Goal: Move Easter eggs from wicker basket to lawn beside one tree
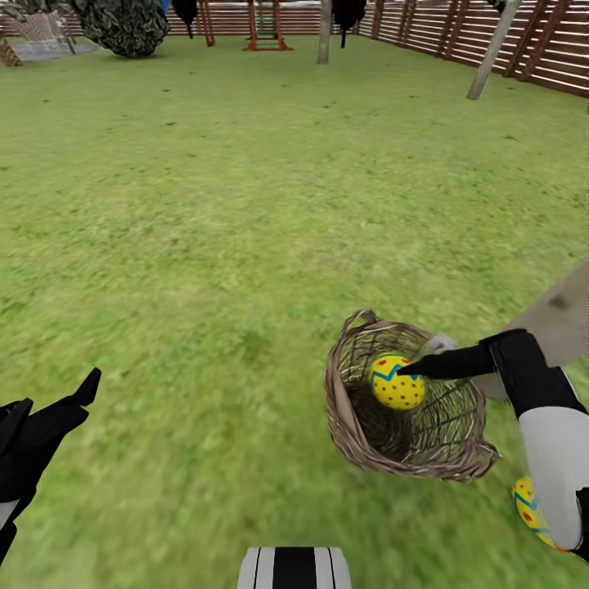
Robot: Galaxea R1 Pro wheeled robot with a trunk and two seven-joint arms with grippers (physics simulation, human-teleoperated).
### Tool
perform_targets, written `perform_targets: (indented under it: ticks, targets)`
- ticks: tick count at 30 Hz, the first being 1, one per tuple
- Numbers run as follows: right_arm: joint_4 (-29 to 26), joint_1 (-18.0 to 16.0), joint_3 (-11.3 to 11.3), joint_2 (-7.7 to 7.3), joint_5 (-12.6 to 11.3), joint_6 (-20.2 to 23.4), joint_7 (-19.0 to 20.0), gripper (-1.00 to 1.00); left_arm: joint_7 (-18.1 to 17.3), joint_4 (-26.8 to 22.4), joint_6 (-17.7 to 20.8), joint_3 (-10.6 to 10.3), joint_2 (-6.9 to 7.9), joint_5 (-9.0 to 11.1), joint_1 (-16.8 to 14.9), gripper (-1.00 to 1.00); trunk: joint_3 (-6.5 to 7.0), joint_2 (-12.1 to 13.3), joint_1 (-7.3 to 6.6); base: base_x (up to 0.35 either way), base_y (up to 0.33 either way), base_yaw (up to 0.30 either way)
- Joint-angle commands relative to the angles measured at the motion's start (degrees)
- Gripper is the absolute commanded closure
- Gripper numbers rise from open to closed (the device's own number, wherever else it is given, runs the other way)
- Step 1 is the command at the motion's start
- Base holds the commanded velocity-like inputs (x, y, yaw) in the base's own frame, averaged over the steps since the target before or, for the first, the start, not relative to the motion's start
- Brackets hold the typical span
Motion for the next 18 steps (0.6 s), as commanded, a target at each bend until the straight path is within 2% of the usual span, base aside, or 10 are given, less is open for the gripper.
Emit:
perform_targets:
  ticks: [1,5,6,8,10,16,18]
  targets:
    - [-0.03,-0.03,-0.17,-0.8,0.64,0.37,3.75,1.0,-0.19,0.0,0.61,-0.03,0.02,0.04,-0.02,-1.0,0.19,0.0,-0.03,0.0,0.0,0.0]
    - [-0.08,-0.03,-0.18,-1.92,0.55,0.25,13.46,1.0,-0.19,0.0,0.63,-0.03,0.02,-0.02,-0.02,-1.0,1.07,0.06,-0.13,0.0,0.0,0.0]
    - [-0.09,-0.03,-0.18,-1.96,0.2,0.22,14.17,1.0,-0.19,0.0,0.62,-0.03,0.02,-0.04,-0.02,-1.0,1.29,0.07,-0.16,0.0,0.0,0.0]
    - [-0.06,0.17,-0.18,-1.97,-1.42,0.2,14.17,1.0,-0.19,0.09,0.61,-0.03,0.0,0.18,-0.02,-1.0,1.29,0.07,-0.16,0.0,0.0,0.0]
    - [-0.09,0.22,-0.17,-1.91,-2.02,0.2,14.17,1.0,-0.19,0.79,0.57,-0.03,-0.06,0.5,-0.02,-1.0,1.29,0.07,-0.16,0.0,0.0,0.0]
    - [-0.28,0.24,-0.22,-1.99,-2.16,0.2,14.17,1.0,-0.19,1.68,0.61,-0.03,-0.03,0.38,-0.02,-1.0,1.29,0.07,-0.16,-0.262,0.0,0.0]
    - [-1.84,0.24,-1.39,-2.03,-2.16,0.2,14.17,1.0,-0.19,2.04,0.53,-0.03,-0.07,0.77,-0.02,-1.0,1.29,0.07,-0.16,-0.033,0.0,0.0]
